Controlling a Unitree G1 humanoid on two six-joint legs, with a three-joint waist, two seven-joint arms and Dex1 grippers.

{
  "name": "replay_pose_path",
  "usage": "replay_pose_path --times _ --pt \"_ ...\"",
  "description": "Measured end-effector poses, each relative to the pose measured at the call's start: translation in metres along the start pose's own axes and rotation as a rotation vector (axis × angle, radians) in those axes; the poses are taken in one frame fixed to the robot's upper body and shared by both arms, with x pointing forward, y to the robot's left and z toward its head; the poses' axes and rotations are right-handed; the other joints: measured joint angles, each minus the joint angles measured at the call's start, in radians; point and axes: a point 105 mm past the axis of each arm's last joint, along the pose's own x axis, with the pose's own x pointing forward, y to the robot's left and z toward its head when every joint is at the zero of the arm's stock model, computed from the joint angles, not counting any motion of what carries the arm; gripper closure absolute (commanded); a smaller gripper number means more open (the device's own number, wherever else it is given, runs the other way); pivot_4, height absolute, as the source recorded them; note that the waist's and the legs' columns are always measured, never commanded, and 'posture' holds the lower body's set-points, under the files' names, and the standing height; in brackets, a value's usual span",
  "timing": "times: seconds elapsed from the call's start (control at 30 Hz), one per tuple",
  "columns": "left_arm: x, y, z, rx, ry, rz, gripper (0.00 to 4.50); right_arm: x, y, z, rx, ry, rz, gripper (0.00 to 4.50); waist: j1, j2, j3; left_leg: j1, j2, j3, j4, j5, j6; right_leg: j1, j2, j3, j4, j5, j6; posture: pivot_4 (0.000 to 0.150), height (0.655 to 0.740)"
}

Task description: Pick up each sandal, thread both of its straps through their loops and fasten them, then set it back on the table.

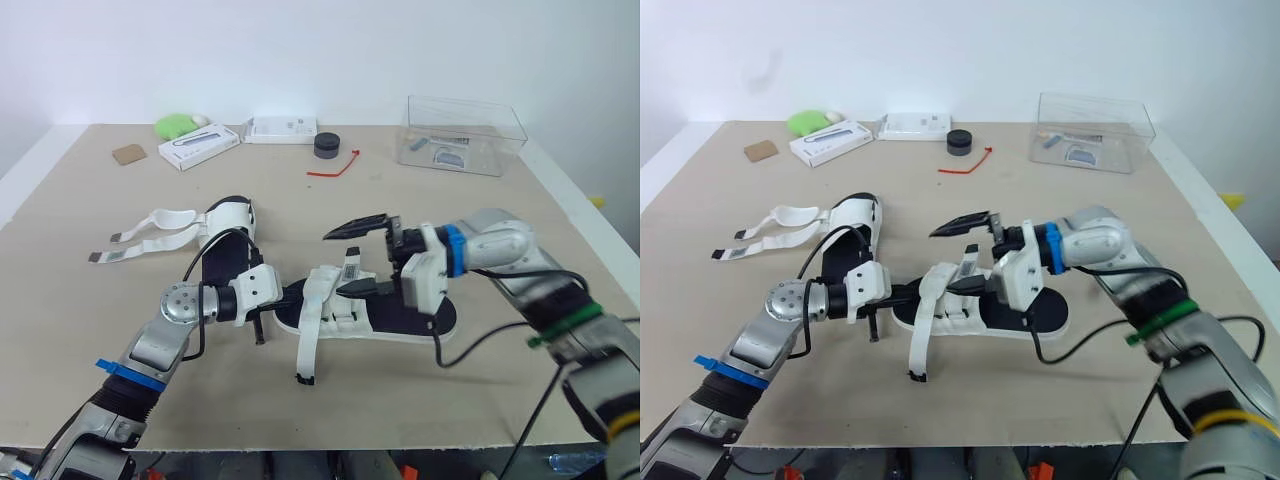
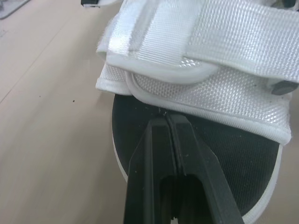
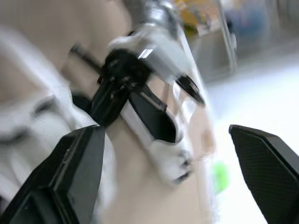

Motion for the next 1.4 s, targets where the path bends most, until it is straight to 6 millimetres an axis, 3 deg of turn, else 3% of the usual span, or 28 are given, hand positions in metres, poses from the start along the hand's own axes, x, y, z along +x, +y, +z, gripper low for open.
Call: replay_pose_path --times 0.17,0.27,0.37,0.47,0.6,0.77,1.1,1.4 --pt "-0.001 0.000 -0.002 -0.005 0.005 0.005 4.50 -0.003 -0.006 0.037 0.650 -0.036 -0.104 0.20 -0.001 0.002 -0.001 0.000 0.002 -0.002 0.000 0.000 0.000 0.000 -0.001 -0.003 0.000 -0.001 -0.002 0.150 0.7400" --pt "-0.001 0.000 -0.002 -0.011 0.007 0.005 4.50 0.011 0.021 0.056 0.969 -0.014 -0.022 0.20 -0.001 0.002 -0.002 0.000 0.002 -0.003 -0.001 0.000 0.000 0.001 0.000 -0.005 0.000 -0.002 -0.003 0.150 0.7400" --pt "-0.001 0.000 -0.001 -0.012 0.007 0.002 4.50 0.014 0.043 0.052 1.189 0.082 0.025 0.20 -0.001 0.002 -0.002 -0.001 0.002 -0.001 0.000 0.000 -0.001 0.000 0.000 -0.004 -0.001 -0.002 -0.001 0.150 0.7400" --pt "0.000 0.000 0.000 -0.011 0.007 -0.006 4.50 0.010 0.053 0.048 1.326 0.163 0.043 0.20 -0.001 0.001 -0.002 -0.003 0.002 0.000 0.000 0.000 0.000 -0.001 0.000 -0.003 -0.002 -0.002 0.001 0.150 0.7400" --pt "0.000 0.001 0.000 -0.017 0.005 -0.016 4.50 0.010 0.073 0.047 1.428 0.219 0.125 0.20 -0.001 0.000 -0.002 -0.004 0.001 -0.001 0.000 0.000 0.000 -0.001 0.001 -0.004 -0.002 -0.003 0.003 0.150 0.7400" --pt "0.000 0.002 0.000 -0.051 0.003 -0.012 4.50 0.018 0.094 0.021 1.430 0.325 0.108 0.20 -0.001 0.000 -0.003 -0.004 0.001 -0.001 0.002 0.000 0.000 -0.001 0.002 -0.003 -0.002 -0.004 0.005 0.150 0.7400" --pt "-0.002 0.008 -0.004 -0.077 0.013 0.034 4.50 0.026 0.089 -0.005 1.369 0.368 0.072 0.20 -0.003 0.000 -0.003 -0.003 0.002 0.000 0.004 0.004 0.003 0.000 0.004 -0.002 -0.002 -0.001 0.011 0.150 0.7400" --pt "-0.001 0.012 -0.005 -0.078 0.020 0.052 4.50 0.032 0.089 -0.007 1.389 0.368 0.101 0.20 -0.003 0.000 -0.003 -0.003 0.002 0.000 0.004 0.007 0.005 0.000 0.005 -0.002 -0.002 0.002 0.011 0.150 0.7400"
